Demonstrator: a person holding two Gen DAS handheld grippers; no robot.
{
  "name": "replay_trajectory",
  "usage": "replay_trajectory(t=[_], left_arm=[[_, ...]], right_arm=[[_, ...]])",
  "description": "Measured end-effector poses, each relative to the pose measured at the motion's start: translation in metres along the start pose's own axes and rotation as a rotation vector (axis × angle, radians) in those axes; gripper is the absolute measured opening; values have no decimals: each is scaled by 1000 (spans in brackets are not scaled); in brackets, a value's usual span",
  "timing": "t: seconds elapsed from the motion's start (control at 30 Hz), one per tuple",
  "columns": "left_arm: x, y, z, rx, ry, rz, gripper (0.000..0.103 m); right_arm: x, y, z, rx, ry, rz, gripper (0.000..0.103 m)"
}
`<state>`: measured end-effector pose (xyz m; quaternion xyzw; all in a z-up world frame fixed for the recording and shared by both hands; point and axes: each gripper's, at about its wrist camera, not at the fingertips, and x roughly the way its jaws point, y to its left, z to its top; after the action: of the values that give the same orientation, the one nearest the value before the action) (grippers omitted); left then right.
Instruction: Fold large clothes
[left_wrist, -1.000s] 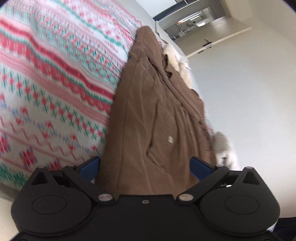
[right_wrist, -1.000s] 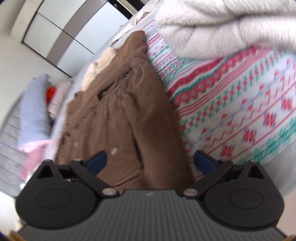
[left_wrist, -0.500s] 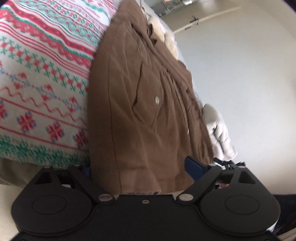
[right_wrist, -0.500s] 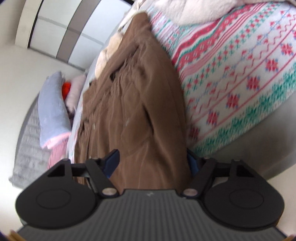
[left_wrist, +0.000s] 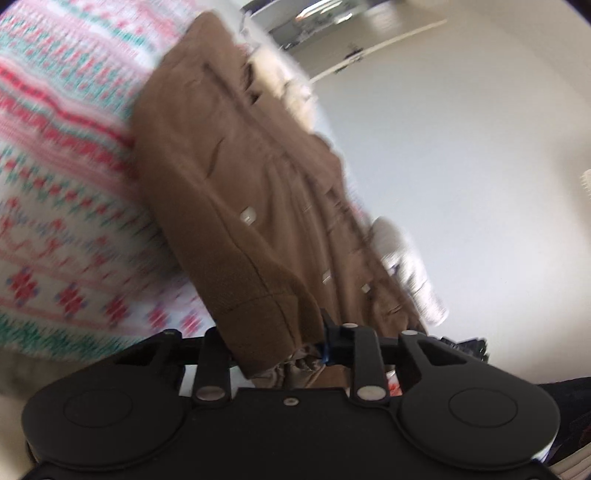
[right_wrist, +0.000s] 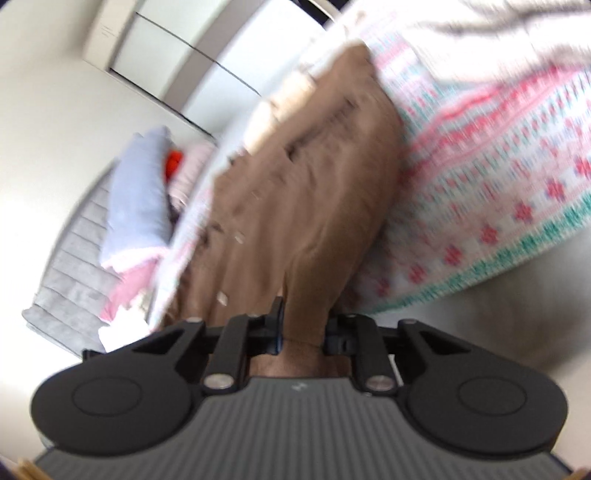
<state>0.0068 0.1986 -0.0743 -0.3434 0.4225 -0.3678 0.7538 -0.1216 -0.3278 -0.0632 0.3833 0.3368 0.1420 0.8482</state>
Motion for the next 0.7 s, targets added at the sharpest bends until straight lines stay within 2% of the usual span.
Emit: replay_trajectory(t=[0.33, 0.57, 0.7], left_arm=[[-2, -39, 34, 58, -212, -97, 23], [8, -64, 89, 99, -347, -148, 22], [13, -73, 129, 122, -429, -147, 22]], right_arm=[[-1, 36, 42, -50, -219, 170, 14], [2, 49, 90, -74, -325, 190, 14], [11, 46, 121, -46, -389, 186, 14]])
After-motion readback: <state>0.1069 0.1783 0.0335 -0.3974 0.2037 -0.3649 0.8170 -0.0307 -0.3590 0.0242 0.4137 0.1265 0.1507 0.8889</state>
